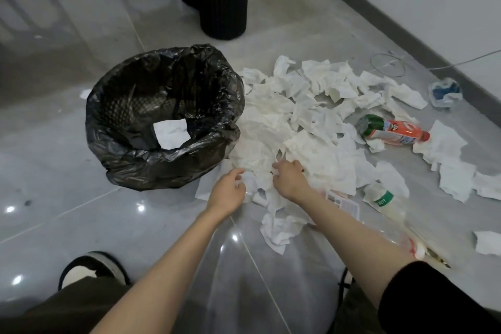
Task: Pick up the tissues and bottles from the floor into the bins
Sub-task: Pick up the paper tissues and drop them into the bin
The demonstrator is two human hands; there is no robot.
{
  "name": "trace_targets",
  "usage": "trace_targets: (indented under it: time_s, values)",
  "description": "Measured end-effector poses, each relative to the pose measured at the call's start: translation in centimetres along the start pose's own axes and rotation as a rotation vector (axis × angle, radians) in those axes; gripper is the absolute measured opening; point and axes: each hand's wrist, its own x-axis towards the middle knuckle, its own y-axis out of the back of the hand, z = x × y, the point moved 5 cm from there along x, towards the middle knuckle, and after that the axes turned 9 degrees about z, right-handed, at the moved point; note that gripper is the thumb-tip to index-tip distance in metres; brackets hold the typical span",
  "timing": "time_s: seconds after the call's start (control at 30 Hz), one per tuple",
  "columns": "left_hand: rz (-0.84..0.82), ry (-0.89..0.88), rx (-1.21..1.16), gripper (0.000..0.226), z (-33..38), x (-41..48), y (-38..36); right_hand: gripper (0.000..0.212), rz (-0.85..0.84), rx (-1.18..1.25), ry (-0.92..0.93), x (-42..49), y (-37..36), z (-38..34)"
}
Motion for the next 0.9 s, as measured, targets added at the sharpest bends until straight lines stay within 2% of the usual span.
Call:
trace_targets:
  time_s: [0.1,0.2,0.27,0.4,0.5,0.6,0.67,0.8,0.9]
  values:
    - [-0.011,0.008,-0.059,0.044,0.3,-0.1,0.1,0.035,0.171,0.254,-0.104,-0.8,2.0,0.3]
    - [-0.032,0.046,-0.195,0.050,1.5,-0.2,0.8,0.027,0.285,0.537,-0.206,-2.1,4.3,0.4]
    - [-0.088,0.037,-0.281,0.057,2.9,-0.7,1.1,0.023,0.270,0.680,-0.209,-2.8,5.3,0.1]
    - [-0.158,-0.084,-0.401,0.073,5.7,-2.4,1.7,0.022,0.118,0.899,-0.237,-4.1,6.1,-0.4]
    - [-0.113,-0.111,-0.462,0.068,5.7,-2.8,2.2,0.030,0.042,0.970,-0.249,-4.9,6.5,-0.8]
    - [-0.017,-0.087,-0.493,0.045,5.4,-3.1,3.1,0.020,-0.011,0.997,-0.222,-5.3,6.3,-1.1]
    - [0.014,-0.071,-0.506,0.037,5.3,-3.5,3.7,0.015,-0.022,0.982,-0.198,-5.7,6.0,-1.2]
    - [-0.138,-0.014,-0.539,0.036,4.5,-4.1,3.0,0.015,-0.010,0.958,-0.193,-6.7,5.2,-1.5]
    - [-0.112,0.003,-0.555,0.028,3.9,-4.2,2.5,0.021,0.003,0.963,-0.226,-7.3,4.5,-1.6]
